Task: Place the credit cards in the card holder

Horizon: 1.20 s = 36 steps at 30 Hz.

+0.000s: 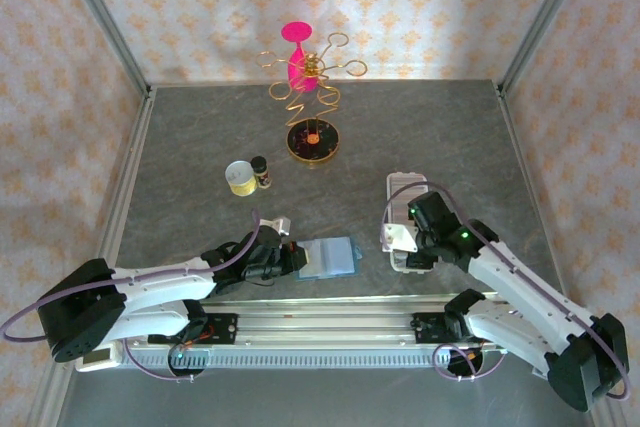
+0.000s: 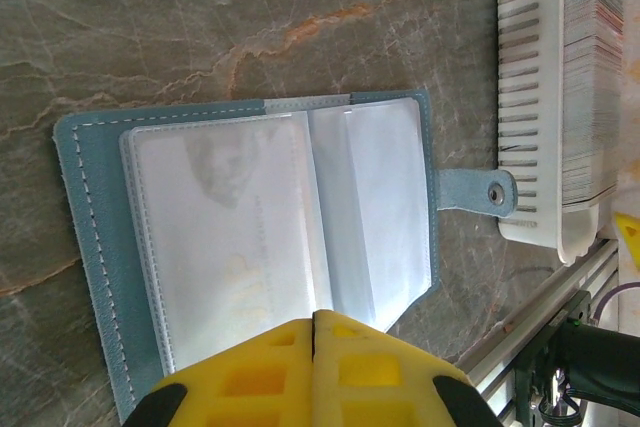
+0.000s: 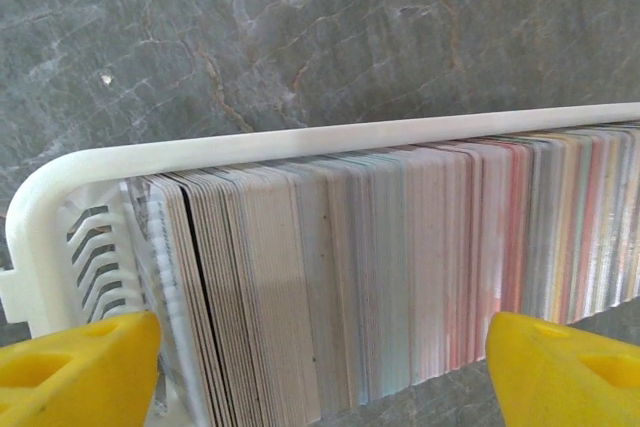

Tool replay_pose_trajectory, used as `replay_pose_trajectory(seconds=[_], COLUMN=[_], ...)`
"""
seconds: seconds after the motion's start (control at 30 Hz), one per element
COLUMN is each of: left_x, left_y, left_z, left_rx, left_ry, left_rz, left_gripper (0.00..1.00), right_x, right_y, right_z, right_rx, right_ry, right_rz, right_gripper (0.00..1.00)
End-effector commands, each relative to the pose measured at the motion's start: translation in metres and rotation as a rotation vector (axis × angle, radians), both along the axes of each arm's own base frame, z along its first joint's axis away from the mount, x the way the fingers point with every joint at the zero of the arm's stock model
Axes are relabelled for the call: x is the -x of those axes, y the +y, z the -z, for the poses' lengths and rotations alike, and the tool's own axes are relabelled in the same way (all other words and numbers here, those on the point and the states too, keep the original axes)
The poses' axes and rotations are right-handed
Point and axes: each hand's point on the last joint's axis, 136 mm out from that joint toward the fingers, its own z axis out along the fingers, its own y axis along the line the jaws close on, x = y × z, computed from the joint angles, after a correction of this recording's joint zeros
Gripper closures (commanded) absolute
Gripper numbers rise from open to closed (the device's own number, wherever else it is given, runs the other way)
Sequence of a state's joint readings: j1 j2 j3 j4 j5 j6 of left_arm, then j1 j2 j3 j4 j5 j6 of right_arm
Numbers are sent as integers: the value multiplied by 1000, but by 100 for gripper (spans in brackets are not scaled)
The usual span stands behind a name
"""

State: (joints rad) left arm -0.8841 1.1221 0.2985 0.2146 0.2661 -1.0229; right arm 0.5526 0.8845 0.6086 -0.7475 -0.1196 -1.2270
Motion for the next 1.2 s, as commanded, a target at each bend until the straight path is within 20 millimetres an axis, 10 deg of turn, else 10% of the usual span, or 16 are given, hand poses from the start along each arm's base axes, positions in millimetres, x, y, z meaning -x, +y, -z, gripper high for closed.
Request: replay_pose_trajectory(seconds=[0.0,0.57,1.17], left_x=[3,7,7], left_y=[-4,6,5], left_z=[2,4,4], left_rx=[9,-24,-5], left_ry=[1,-19,-11], left_rz=[20,22,19], left_gripper=[98,97,97], right_x=[1,-9,-18], right_y=[-6,-11,-17], right_z=[11,36,17], right_rx=[31,88,127], right_ry=[12,-15,-78], right_rz=[19,1,9], right_gripper=[16,14,43])
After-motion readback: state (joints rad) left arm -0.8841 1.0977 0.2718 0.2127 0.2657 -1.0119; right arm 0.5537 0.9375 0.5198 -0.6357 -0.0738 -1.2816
